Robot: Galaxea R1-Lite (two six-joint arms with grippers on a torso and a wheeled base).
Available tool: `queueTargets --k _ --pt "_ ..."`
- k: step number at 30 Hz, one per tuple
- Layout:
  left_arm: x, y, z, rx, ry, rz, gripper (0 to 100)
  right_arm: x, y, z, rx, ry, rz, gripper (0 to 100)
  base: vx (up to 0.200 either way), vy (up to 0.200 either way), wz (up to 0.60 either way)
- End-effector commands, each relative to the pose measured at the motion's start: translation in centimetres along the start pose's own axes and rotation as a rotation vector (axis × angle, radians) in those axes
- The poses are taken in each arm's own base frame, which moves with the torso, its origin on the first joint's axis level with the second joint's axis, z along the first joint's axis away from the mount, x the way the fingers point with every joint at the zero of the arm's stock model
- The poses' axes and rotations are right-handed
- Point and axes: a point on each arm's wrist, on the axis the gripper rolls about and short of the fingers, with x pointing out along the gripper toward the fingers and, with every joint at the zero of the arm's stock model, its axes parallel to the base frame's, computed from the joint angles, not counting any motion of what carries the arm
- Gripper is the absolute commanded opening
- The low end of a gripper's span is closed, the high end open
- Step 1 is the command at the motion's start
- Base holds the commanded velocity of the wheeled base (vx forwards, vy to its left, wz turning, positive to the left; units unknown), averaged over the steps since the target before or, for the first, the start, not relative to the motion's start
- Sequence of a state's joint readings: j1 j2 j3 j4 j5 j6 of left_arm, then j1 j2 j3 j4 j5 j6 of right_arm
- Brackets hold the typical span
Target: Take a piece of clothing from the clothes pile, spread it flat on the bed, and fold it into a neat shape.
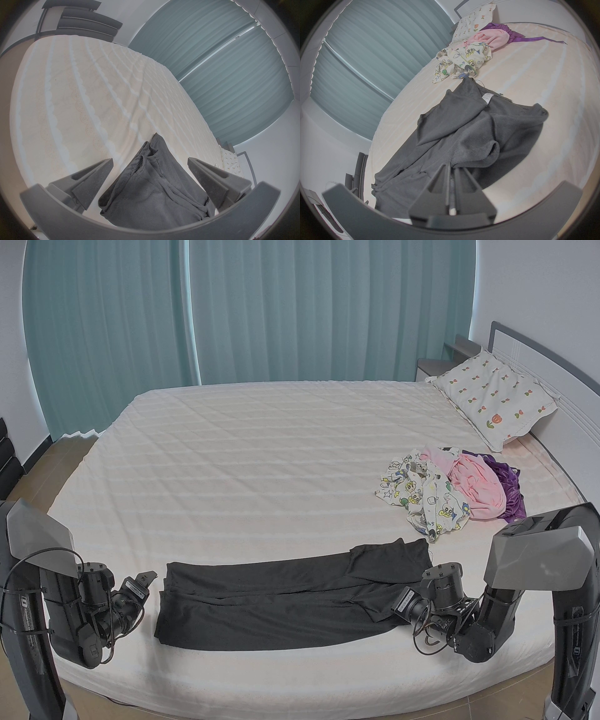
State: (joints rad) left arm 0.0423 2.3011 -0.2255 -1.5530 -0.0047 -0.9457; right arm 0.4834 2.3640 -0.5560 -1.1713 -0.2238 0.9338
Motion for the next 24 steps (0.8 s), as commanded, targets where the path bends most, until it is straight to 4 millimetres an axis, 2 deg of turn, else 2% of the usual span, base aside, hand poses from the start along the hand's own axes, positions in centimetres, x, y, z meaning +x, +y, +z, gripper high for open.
queueTargets --k 1,4,13,17,24 --pt "0.0 0.0 0.0 0.001 -0.001 0.0 100 -1.5 0.0 0.3 -0.006 0.002 -0.002 0 0.0 0.0 0.0" --pt "0.0 0.0 0.0 0.001 0.0 0.001 100 -1.7 0.1 0.4 -0.004 -0.002 0.003 0 0.0 0.0 0.0" --pt "0.1 0.2 -0.1 -0.001 0.004 0.007 100 -3.8 1.5 3.6 0.03 0.012 0.088 0 0.0 0.0 0.0" --pt "0.2 0.3 -0.2 0.0 0.007 0.011 100 -4.7 1.5 3.7 0.025 0.062 0.081 0 0.0 0.0 0.0" --pt "0.2 0.3 -0.2 0.0 0.008 0.012 100 -5.0 0.9 3.3 0.018 0.093 0.045 0 0.0 0.0 0.0"
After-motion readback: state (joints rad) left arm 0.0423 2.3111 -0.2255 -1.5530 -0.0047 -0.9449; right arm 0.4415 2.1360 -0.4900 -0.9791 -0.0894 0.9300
